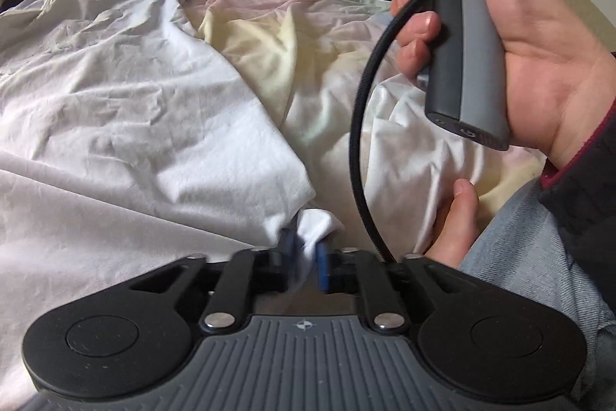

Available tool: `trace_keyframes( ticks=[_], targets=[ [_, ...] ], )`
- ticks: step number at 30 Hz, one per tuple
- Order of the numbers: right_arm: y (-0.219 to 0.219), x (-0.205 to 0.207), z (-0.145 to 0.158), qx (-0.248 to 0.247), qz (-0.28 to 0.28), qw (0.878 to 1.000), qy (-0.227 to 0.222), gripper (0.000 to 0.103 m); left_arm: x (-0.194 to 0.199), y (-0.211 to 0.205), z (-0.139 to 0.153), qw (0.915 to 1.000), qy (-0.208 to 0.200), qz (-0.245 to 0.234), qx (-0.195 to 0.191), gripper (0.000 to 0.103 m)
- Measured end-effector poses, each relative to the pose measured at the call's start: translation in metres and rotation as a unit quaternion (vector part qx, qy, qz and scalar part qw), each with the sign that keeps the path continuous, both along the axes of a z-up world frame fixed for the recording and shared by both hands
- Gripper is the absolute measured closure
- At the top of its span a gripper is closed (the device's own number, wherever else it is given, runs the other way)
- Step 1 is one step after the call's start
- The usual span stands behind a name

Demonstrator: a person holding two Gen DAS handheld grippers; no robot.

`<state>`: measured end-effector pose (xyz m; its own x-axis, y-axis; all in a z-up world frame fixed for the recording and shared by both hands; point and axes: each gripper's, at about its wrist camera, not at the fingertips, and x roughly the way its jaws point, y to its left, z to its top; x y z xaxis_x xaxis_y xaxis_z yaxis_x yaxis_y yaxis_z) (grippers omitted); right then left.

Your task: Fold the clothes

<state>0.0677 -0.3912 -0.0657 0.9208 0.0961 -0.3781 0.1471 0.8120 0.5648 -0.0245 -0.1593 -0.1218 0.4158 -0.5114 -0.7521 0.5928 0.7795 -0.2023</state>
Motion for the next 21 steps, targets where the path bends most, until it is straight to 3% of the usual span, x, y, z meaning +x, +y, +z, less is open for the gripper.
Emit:
trace_keyframes(
  ticks=[1, 2, 5, 12, 15, 17, 21],
  targets=[
    [0.001, 0.001, 0.001, -0.001, 0.007, 1.000, -0.001, 0.073, -0.002, 0.001, 0.003, 1.0000, -0.004, 0.001, 0.001, 0.049],
    [0.003, 0.001, 0.001, -0.002, 0.014, 1.000, -0.001, 0.073, -0.005, 0.004, 0.008, 0.9999, -0.012, 0.002, 0.003, 0.041],
    [0.010, 0.002, 0.002, -0.005, 0.034, 0.999, 0.000, 0.073, -0.017, 0.014, 0.023, 0.9987, -0.045, 0.003, 0.024, 0.041],
    [0.031, 0.010, -0.013, 0.008, 0.065, 0.997, 0.035, 0.072, -0.025, 0.060, 0.065, 0.9958, -0.072, 0.013, 0.054, 0.034],
    [0.042, 0.018, -0.029, 0.024, 0.071, 0.995, 0.066, 0.070, -0.001, 0.087, 0.100, 0.9943, -0.083, 0.046, 0.048, 0.034],
    [0.051, 0.025, -0.040, 0.020, 0.078, 0.993, 0.087, 0.070, 0.025, 0.094, 0.127, 0.9903, -0.113, 0.064, 0.050, 0.034],
    [0.068, 0.039, -0.049, -0.008, 0.091, 0.991, 0.099, 0.070, 0.098, 0.073, 0.157, 0.9792, -0.178, 0.073, 0.066, 0.034]
  ],
)
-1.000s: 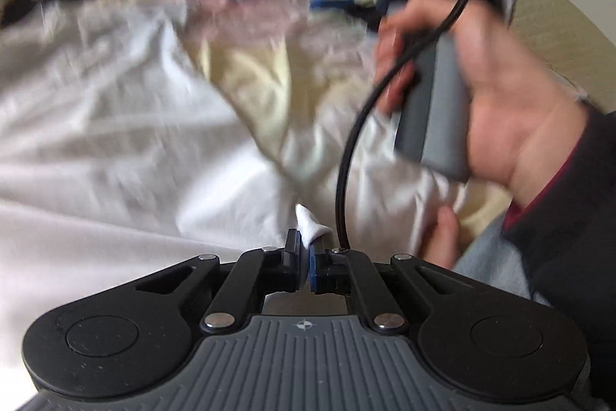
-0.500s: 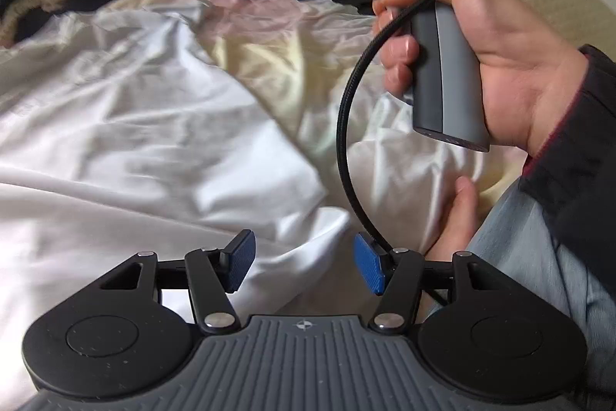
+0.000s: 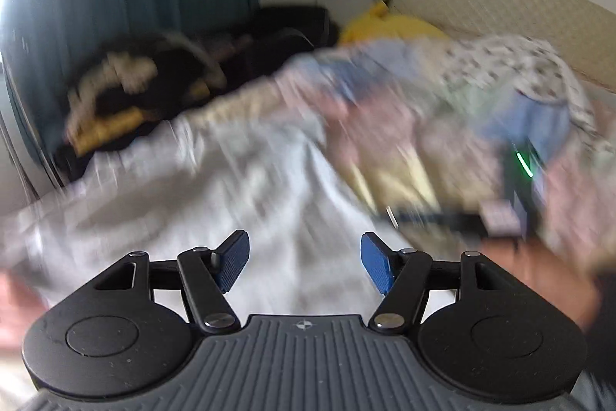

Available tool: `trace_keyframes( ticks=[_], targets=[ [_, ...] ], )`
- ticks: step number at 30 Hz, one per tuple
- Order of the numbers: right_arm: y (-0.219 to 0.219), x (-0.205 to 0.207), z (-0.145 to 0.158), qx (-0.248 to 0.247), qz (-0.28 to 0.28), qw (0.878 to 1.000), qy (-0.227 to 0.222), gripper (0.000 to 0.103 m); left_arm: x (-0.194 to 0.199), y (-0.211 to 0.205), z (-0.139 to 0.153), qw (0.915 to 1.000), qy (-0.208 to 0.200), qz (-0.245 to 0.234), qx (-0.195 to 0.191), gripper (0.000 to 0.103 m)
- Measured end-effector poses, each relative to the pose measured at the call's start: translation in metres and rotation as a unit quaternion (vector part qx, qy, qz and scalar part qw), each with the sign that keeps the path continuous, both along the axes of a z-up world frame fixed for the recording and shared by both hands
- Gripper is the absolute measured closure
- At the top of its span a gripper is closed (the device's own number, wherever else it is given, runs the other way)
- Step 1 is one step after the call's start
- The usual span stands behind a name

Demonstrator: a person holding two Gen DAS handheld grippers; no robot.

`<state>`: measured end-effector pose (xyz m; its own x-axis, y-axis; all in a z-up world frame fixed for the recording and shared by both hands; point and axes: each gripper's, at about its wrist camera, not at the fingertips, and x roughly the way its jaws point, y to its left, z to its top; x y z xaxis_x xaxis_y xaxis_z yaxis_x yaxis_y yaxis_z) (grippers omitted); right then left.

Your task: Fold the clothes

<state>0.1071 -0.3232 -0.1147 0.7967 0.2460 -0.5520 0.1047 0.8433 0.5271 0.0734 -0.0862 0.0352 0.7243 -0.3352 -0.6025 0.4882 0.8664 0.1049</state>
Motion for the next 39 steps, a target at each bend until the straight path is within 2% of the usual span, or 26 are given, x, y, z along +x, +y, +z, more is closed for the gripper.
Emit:
trace_keyframes(
  ticks=[4, 7, 9, 12, 14, 16, 18, 19, 20, 21, 23, 25, 28, 30, 31, 32, 36, 39],
  targets=[
    [0.011, 0.005, -0.004, -0.022, 0.014, 1.000, -0.017, 0.071, 0.087, -0.053, -0.012, 0.9994, -0.013, -0.023, 0.022, 0.034],
    [0.011, 0.007, -0.014, -0.015, 0.015, 1.000, -0.004, 0.071, 0.151, -0.104, -0.038, 0.9985, 0.003, -0.022, 0.049, 0.034],
    [0.009, 0.010, -0.019, -0.012, 0.014, 1.000, 0.001, 0.071, 0.188, -0.136, -0.056, 0.9977, -0.002, -0.027, 0.062, 0.034],
    [0.009, 0.016, -0.024, -0.013, 0.018, 1.000, -0.006, 0.070, 0.231, -0.183, -0.083, 0.9948, -0.032, -0.041, 0.088, 0.034],
    [0.008, 0.021, -0.029, -0.011, 0.018, 1.000, -0.006, 0.070, 0.252, -0.213, -0.107, 0.9885, -0.063, -0.058, 0.124, 0.034],
    [0.007, 0.024, -0.035, -0.002, 0.017, 1.000, -0.001, 0.070, 0.271, -0.235, -0.129, 0.9837, -0.063, -0.063, 0.156, 0.035],
    [0.005, 0.027, -0.038, 0.007, 0.016, 1.000, 0.000, 0.071, 0.290, -0.247, -0.146, 0.9821, -0.047, -0.062, 0.172, 0.044],
    [0.004, 0.028, -0.039, 0.010, 0.016, 1.000, 0.000, 0.071, 0.299, -0.249, -0.153, 0.9828, -0.033, -0.059, 0.172, 0.075],
    [0.004, 0.029, -0.040, 0.013, 0.015, 1.000, 0.000, 0.071, 0.309, -0.247, -0.156, 0.9856, -0.011, -0.052, 0.161, 0.101],
    [0.003, 0.030, -0.041, 0.016, 0.014, 1.000, 0.000, 0.071, 0.317, -0.243, -0.158, 0.9888, 0.010, -0.044, 0.142, 0.101],
    [0.002, 0.030, -0.041, 0.022, 0.012, 1.000, -0.001, 0.071, 0.330, -0.222, -0.147, 0.9969, 0.033, -0.018, 0.068, 0.101],
    [0.002, 0.029, -0.041, 0.025, 0.011, 1.000, -0.001, 0.071, 0.340, -0.193, -0.133, 0.9985, 0.051, 0.019, 0.001, 0.101],
    [0.003, 0.029, -0.040, 0.028, 0.009, 1.000, -0.001, 0.071, 0.349, -0.142, -0.110, 0.9908, 0.073, 0.077, -0.083, 0.101],
    [0.003, 0.029, -0.039, 0.031, 0.008, 0.999, -0.001, 0.071, 0.349, -0.101, -0.098, 0.9804, 0.084, 0.116, -0.135, 0.101],
    [0.002, 0.029, -0.038, 0.033, 0.007, 0.999, -0.002, 0.071, 0.348, -0.083, -0.095, 0.9762, 0.086, 0.137, -0.145, 0.101],
    [0.002, 0.029, -0.037, 0.033, 0.007, 0.999, -0.003, 0.071, 0.349, -0.069, -0.094, 0.9744, 0.087, 0.157, -0.136, 0.101],
    [0.004, 0.028, -0.035, 0.028, 0.010, 1.000, -0.003, 0.071, 0.352, -0.029, -0.115, 0.9690, 0.123, 0.198, -0.083, 0.099],
    [0.004, 0.028, -0.035, 0.025, 0.010, 1.000, -0.002, 0.071, 0.346, -0.015, -0.120, 0.9681, 0.126, 0.195, -0.094, 0.079]
  ],
)
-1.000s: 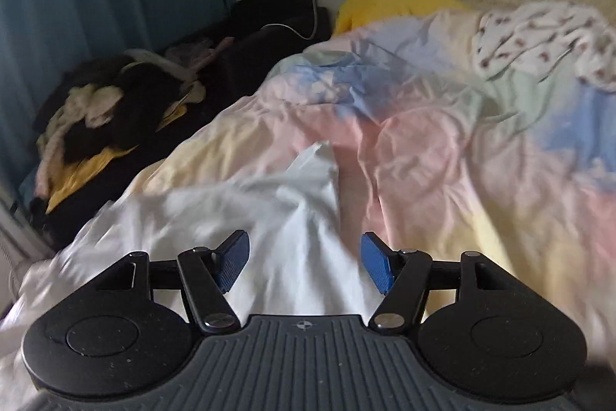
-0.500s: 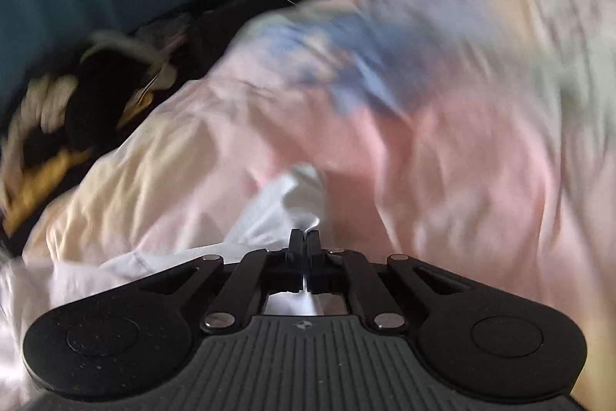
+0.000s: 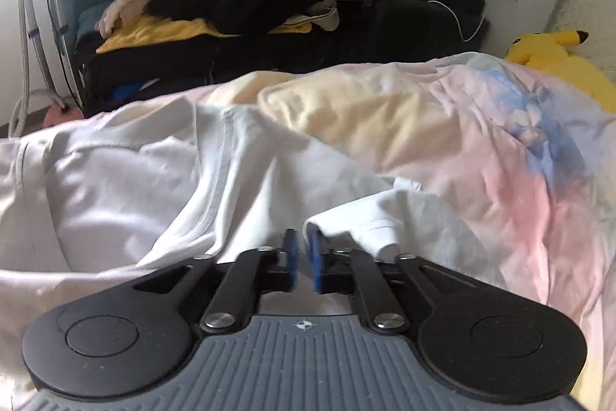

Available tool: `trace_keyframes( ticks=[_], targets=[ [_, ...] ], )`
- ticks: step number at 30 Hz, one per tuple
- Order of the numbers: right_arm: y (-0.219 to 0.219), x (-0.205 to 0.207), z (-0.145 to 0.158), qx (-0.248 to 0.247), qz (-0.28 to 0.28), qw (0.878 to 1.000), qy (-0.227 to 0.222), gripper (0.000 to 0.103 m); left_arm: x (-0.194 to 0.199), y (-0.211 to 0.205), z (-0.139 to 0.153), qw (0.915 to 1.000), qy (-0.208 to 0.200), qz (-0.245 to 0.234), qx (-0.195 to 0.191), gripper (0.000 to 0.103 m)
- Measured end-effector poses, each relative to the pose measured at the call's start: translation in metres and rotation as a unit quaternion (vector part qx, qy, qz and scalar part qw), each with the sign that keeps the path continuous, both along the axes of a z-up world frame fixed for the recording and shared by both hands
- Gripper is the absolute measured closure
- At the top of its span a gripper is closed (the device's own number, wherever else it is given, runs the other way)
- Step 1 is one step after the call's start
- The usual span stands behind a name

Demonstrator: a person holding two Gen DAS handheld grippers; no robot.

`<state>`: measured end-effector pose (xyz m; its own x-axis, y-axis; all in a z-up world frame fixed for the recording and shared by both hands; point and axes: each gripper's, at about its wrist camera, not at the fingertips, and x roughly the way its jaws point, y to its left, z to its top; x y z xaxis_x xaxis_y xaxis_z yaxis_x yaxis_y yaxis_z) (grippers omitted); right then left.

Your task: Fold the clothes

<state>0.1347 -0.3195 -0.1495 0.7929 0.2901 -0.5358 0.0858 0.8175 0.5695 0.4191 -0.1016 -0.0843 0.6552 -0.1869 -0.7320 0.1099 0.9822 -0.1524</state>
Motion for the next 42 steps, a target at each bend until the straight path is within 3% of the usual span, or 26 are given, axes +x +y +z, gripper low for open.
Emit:
trace_keyframes(
  ticks=[2, 6, 9, 11, 14, 18, 20, 22, 23, 24, 25, 26, 29, 32, 34, 36, 39, 40, 42],
  targets=[
    [0.000, 0.001, 0.000, -0.002, 0.000, 1.000, 0.000, 0.071, -0.008, 0.004, 0.007, 0.9996, -0.022, -0.003, -0.015, 0.046],
    [0.001, 0.001, 0.001, -0.008, 0.000, 1.000, 0.001, 0.071, -0.037, -0.012, 0.026, 0.9938, -0.095, -0.054, -0.023, 0.045],
    [0.001, 0.003, 0.001, -0.011, 0.000, 1.000, 0.001, 0.071, -0.063, -0.037, 0.040, 0.9807, -0.151, -0.125, -0.004, 0.045],
    [0.002, 0.003, 0.001, -0.013, 0.001, 1.000, 0.001, 0.071, -0.080, -0.064, 0.044, 0.9640, -0.179, -0.193, 0.037, 0.045],
    [0.003, 0.003, 0.001, -0.016, 0.002, 1.000, 0.000, 0.070, -0.097, -0.114, 0.033, 0.9224, -0.194, -0.304, 0.138, 0.045],
    [0.003, 0.003, 0.001, -0.017, 0.002, 1.000, 0.001, 0.070, -0.087, -0.169, -0.001, 0.8795, -0.158, -0.372, 0.251, 0.045],
    [0.003, 0.003, 0.001, -0.016, 0.002, 1.000, 0.001, 0.070, -0.076, -0.186, -0.018, 0.8684, -0.132, -0.381, 0.289, 0.045],
    [0.003, 0.003, 0.001, -0.015, 0.002, 1.000, 0.001, 0.070, -0.063, -0.197, -0.031, 0.8650, -0.124, -0.365, 0.321, 0.045],
    [0.003, 0.003, 0.000, -0.014, 0.002, 1.000, 0.001, 0.070, -0.057, -0.201, -0.037, 0.8664, -0.117, -0.356, 0.330, 0.048],
    [0.003, 0.003, 0.001, -0.013, 0.002, 1.000, 0.002, 0.070, -0.049, -0.202, -0.041, 0.8726, -0.104, -0.345, 0.330, 0.059],
    [0.002, 0.003, 0.000, -0.011, 0.002, 1.000, 0.002, 0.070, -0.041, -0.203, -0.044, 0.8784, -0.090, -0.335, 0.329, 0.102],
    [0.002, 0.003, 0.000, -0.009, 0.001, 1.000, 0.002, 0.070, -0.033, -0.203, -0.045, 0.8864, -0.075, -0.325, 0.321, 0.101],
    [0.003, 0.003, 0.000, -0.004, -0.002, 1.000, 0.003, 0.070, -0.017, -0.203, -0.022, 0.9218, -0.052, -0.297, 0.244, 0.102],
    [0.004, 0.003, 0.001, -0.003, -0.003, 1.000, 0.003, 0.070, 0.010, -0.202, 0.015, 0.9632, -0.024, -0.229, 0.139, 0.102],
    [0.005, 0.004, 0.001, -0.005, -0.003, 1.000, 0.003, 0.070, 0.029, -0.203, 0.031, 0.9818, -0.012, -0.172, 0.080, 0.102],
    [0.005, 0.005, 0.000, -0.005, -0.003, 1.000, 0.003, 0.070, 0.046, -0.207, 0.035, 0.9919, -0.002, -0.120, 0.042, 0.102],
    [0.005, 0.006, -0.001, -0.008, -0.004, 1.000, 0.002, 0.071, 0.060, -0.210, 0.016, 0.9970, 0.014, -0.075, 0.009, 0.099],
    [0.005, 0.005, -0.002, -0.008, -0.004, 1.000, 0.002, 0.071, 0.062, -0.211, 0.008, 0.9972, 0.018, -0.073, 0.001, 0.094],
    [0.005, 0.006, -0.003, -0.008, -0.005, 1.000, 0.000, 0.071, 0.061, -0.210, -0.003, 0.9962, 0.024, -0.082, -0.013, 0.066]
  ],
)
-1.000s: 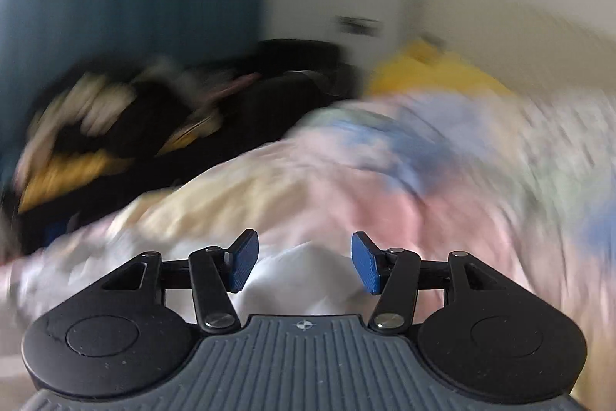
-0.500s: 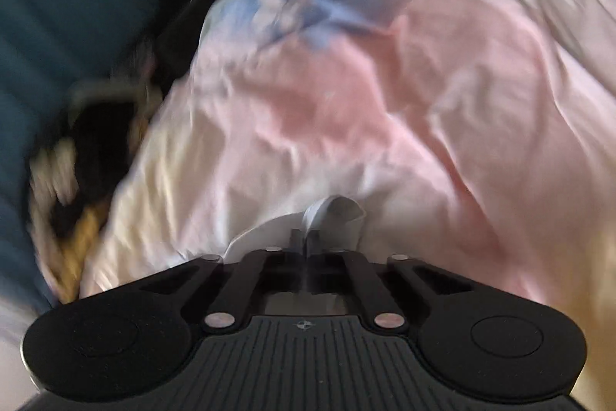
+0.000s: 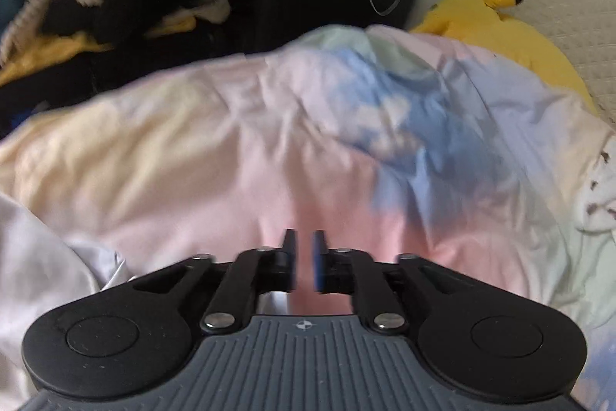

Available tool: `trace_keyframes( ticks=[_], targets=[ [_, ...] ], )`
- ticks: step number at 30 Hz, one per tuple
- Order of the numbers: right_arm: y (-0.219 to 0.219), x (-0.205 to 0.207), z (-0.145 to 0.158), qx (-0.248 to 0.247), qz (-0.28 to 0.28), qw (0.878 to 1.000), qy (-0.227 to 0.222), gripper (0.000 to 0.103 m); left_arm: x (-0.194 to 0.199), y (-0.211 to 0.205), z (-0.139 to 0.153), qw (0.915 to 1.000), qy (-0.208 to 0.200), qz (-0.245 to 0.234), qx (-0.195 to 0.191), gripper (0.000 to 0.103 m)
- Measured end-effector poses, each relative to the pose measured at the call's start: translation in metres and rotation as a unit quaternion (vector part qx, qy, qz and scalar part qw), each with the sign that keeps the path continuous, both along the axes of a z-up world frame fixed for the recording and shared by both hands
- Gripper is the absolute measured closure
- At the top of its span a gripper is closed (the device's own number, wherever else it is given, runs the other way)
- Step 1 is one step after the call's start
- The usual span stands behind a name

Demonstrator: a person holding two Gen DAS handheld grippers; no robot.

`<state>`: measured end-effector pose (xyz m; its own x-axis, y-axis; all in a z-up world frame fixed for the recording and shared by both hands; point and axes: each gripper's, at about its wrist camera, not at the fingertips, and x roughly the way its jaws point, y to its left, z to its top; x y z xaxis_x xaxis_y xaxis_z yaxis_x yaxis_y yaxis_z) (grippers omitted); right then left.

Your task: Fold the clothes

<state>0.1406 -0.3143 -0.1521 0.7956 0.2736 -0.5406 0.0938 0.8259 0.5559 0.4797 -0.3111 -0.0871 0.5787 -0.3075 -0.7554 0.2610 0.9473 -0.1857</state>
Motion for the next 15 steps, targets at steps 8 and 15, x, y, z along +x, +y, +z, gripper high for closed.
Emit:
trace_keyframes(
  ticks=[8, 15],
  targets=[
    [-0.005, 0.002, 0.003, 0.005, -0.013, 1.000, -0.012, 0.071, -0.095, 0.062, 0.054, 0.9808, -0.168, -0.098, -0.008, 0.032],
    [-0.014, -0.006, 0.019, 0.010, -0.026, 0.998, -0.054, 0.070, -0.240, 0.199, 0.074, 0.9826, -0.185, 0.014, 0.013, 0.023]
  ],
)
